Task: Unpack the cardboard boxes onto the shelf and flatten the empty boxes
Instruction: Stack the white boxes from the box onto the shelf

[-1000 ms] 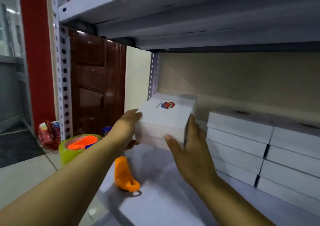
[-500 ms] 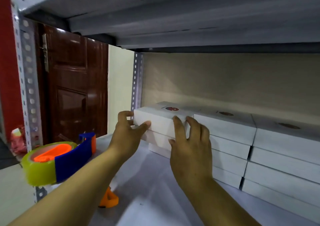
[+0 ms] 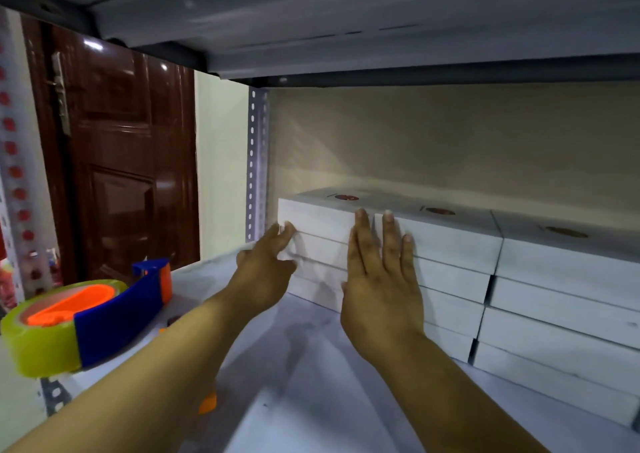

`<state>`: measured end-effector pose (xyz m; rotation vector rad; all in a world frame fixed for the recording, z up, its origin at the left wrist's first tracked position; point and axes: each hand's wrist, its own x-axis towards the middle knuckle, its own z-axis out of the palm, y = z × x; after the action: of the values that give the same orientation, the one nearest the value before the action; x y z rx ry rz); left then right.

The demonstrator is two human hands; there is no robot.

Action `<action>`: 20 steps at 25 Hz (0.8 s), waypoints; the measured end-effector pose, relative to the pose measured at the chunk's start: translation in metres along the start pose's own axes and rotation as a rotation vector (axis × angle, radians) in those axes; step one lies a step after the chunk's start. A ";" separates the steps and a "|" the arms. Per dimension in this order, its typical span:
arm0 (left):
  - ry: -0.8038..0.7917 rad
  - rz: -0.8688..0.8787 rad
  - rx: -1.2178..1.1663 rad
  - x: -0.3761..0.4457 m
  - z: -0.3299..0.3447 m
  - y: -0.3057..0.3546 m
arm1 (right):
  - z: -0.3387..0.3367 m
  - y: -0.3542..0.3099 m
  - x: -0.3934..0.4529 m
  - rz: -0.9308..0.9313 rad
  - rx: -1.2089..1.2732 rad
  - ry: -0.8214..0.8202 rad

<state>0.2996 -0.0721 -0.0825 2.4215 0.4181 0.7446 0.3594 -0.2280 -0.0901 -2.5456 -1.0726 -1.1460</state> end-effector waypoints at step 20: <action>0.001 -0.040 -0.119 -0.004 -0.031 -0.001 | -0.002 0.002 0.008 -0.028 0.254 0.255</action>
<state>0.2776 -0.0601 -0.0635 2.2951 0.4099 0.7329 0.3627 -0.2258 -0.0829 -2.1334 -1.1124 -1.2138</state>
